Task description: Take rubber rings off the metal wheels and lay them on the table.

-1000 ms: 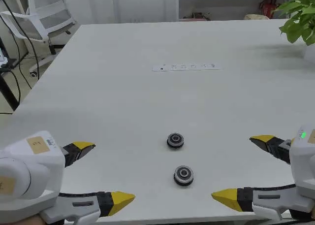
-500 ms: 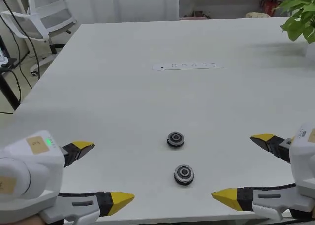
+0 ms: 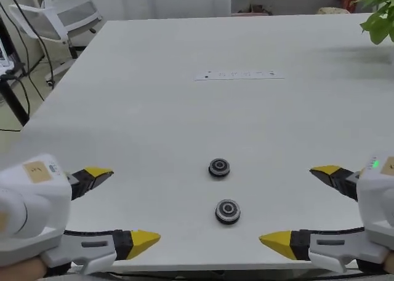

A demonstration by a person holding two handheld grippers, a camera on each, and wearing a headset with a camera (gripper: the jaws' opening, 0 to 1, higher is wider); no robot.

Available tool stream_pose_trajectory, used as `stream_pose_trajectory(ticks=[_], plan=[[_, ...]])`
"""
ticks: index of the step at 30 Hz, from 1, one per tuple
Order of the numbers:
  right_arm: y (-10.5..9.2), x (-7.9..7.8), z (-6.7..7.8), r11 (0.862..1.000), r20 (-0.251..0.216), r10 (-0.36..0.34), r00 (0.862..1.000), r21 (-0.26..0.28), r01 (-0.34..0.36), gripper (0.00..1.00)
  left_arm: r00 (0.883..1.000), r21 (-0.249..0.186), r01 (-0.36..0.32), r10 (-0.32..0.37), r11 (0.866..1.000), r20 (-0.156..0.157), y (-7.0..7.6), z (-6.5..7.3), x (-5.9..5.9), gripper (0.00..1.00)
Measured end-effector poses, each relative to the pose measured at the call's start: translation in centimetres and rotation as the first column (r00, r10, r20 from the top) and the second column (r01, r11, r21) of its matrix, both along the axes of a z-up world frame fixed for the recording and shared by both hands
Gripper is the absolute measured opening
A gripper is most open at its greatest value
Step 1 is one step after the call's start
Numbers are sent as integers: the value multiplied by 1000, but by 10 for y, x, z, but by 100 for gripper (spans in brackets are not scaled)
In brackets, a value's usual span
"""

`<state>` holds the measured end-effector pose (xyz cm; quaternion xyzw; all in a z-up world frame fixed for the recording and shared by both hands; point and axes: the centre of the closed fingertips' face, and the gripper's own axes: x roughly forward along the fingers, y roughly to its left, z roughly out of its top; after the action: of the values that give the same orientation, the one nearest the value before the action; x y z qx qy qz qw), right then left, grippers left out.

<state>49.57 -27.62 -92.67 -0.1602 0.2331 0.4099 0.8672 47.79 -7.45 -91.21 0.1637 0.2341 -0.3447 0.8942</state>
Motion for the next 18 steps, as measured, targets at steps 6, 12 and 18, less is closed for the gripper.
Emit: stream_pose_trajectory(ticks=[6,12,18], plan=[[1,-2,0,1000,-4,4,1000,4,-4,87,1000,2,-8,8,1000,6,2,1,1,79],[1,-1,1,1000,3,2,1000,7,-2,86,1000,-12,-13,13,1000,10,3,2,2,79],[1,-1,1,1000,-1,0,1000,3,0,87,1000,-18,-4,4,1000,10,1,3,1,79]])
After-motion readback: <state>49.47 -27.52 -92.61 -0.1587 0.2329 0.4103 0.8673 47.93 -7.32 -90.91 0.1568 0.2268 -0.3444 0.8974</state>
